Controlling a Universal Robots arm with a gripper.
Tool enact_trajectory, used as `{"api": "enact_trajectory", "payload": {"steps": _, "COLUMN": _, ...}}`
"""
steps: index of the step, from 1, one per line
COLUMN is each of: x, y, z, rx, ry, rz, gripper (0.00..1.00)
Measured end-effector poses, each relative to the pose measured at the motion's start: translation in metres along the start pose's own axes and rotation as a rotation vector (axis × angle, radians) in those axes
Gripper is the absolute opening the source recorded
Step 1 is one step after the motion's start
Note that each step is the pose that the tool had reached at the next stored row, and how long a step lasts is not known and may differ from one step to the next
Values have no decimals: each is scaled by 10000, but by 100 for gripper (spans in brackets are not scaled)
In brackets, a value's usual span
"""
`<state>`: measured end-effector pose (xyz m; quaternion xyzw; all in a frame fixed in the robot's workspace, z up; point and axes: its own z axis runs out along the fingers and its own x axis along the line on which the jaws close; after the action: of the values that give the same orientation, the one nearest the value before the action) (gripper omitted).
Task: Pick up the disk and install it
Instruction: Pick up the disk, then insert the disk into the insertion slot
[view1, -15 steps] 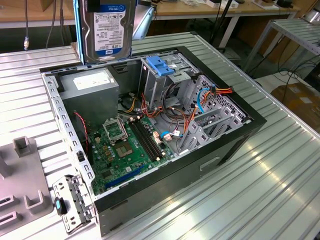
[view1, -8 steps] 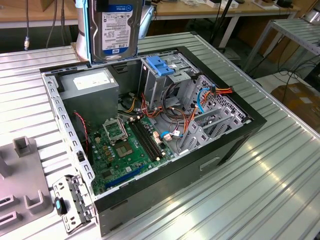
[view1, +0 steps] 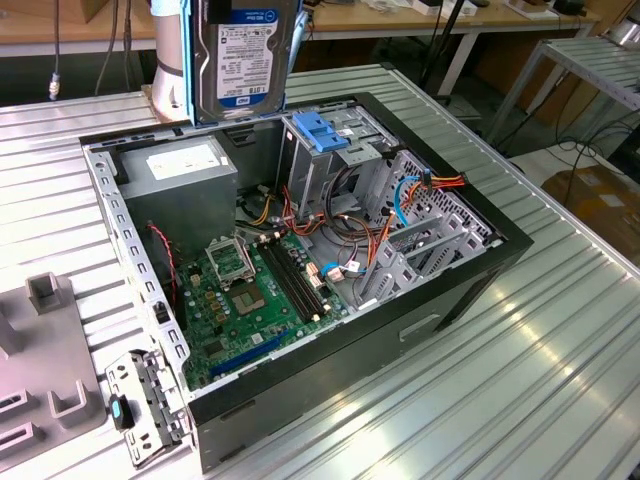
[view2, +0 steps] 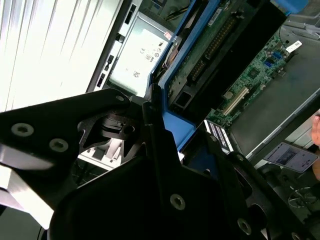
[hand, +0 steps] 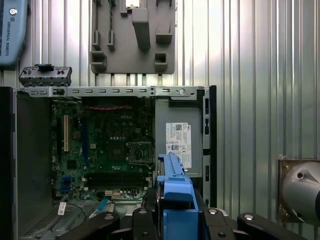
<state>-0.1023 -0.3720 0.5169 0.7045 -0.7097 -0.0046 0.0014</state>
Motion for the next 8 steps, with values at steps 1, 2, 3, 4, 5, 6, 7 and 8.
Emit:
{"api": "enact_trajectory", "payload": {"steps": 1, "x": 0, "y": -3, "z": 0, "rx": -1, "ry": 1, "rz": 0, "gripper": 37}}
{"api": "enact_trajectory", "payload": {"steps": 2, "x": 0, "y": -5, "z": 0, "rx": -1, "ry": 1, "rz": -1, "gripper": 37}}
{"api": "enact_trajectory", "payload": {"steps": 3, "x": 0, "y": -5, "z": 0, "rx": -1, "ry": 1, "rz": -1, "gripper": 37}}
{"api": "enact_trajectory", "payload": {"steps": 4, "x": 0, "y": -5, "z": 0, "rx": -1, "ry": 1, "rz": -1, "gripper": 37}}
{"api": "enact_trajectory", "payload": {"steps": 5, "x": 7, "y": -6, "z": -1, "rx": -2, "ry": 2, "rz": -2, "gripper": 37}}
{"api": "enact_trajectory", "payload": {"steps": 6, "x": 15, "y": -5, "z": 0, "rx": -1, "ry": 0, "rz": -2, "gripper": 37}}
{"api": "enact_trajectory", "payload": {"steps": 7, "x": 21, "y": -5, "z": -1, "rx": -1, "ry": 1, "rz": 0, "gripper": 37}}
{"api": "enact_trajectory", "payload": {"steps": 8, "x": 31, "y": -5, "z": 0, "rx": -1, "ry": 1, "rz": -1, "gripper": 37}}
